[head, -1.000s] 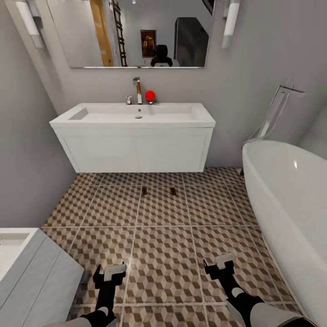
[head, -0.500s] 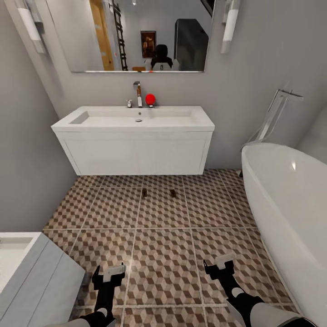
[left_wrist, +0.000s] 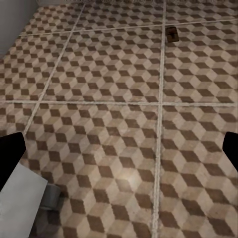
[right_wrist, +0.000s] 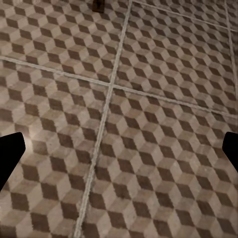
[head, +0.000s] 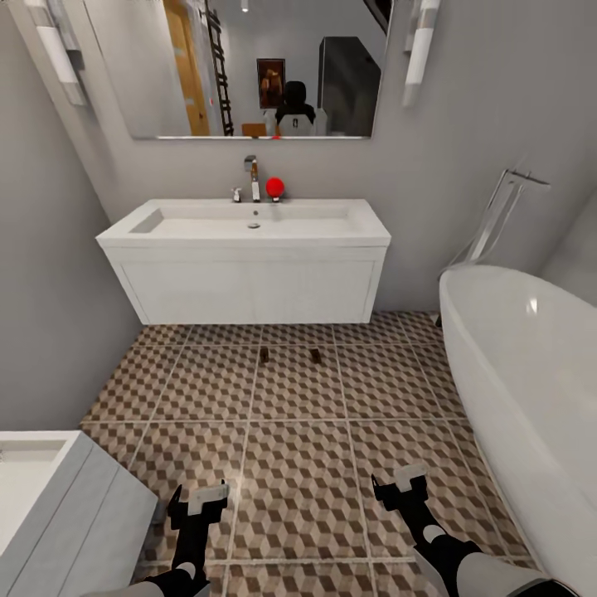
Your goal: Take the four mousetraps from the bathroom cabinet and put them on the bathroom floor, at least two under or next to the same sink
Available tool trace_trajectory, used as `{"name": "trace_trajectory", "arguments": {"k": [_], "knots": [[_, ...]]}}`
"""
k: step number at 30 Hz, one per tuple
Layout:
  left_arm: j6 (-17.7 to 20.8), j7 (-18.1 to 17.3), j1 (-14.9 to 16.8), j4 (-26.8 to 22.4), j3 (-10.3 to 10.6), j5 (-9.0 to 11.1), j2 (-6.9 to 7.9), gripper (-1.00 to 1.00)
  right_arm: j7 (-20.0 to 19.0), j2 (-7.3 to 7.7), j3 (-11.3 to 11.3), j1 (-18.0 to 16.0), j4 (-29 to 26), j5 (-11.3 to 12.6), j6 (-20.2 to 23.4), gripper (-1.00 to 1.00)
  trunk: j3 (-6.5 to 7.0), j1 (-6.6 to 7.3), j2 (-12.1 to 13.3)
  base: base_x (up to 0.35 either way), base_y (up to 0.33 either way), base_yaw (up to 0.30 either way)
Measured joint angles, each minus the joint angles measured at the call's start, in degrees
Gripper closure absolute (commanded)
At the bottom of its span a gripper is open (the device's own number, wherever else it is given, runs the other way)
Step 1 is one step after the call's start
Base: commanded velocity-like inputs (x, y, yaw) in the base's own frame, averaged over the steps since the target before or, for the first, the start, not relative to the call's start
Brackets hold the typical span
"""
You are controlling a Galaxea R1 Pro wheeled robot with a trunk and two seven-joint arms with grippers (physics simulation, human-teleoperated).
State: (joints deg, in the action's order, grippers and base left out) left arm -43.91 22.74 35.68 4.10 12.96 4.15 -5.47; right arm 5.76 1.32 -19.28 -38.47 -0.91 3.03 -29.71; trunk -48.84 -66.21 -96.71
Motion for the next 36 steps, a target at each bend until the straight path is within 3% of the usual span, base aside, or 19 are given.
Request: {"name": "trace_trajectory", "arguments": {"k": [36], "knots": [[0.00,-0.01,0.00,0.05,0.00,0.00,-0.01,-1.00,0.00,0.00,0.00,0.00,0.00,0.00,0.00,-1.00,6.46,7.91,14.44,0.000,0.000,0.000]]}}
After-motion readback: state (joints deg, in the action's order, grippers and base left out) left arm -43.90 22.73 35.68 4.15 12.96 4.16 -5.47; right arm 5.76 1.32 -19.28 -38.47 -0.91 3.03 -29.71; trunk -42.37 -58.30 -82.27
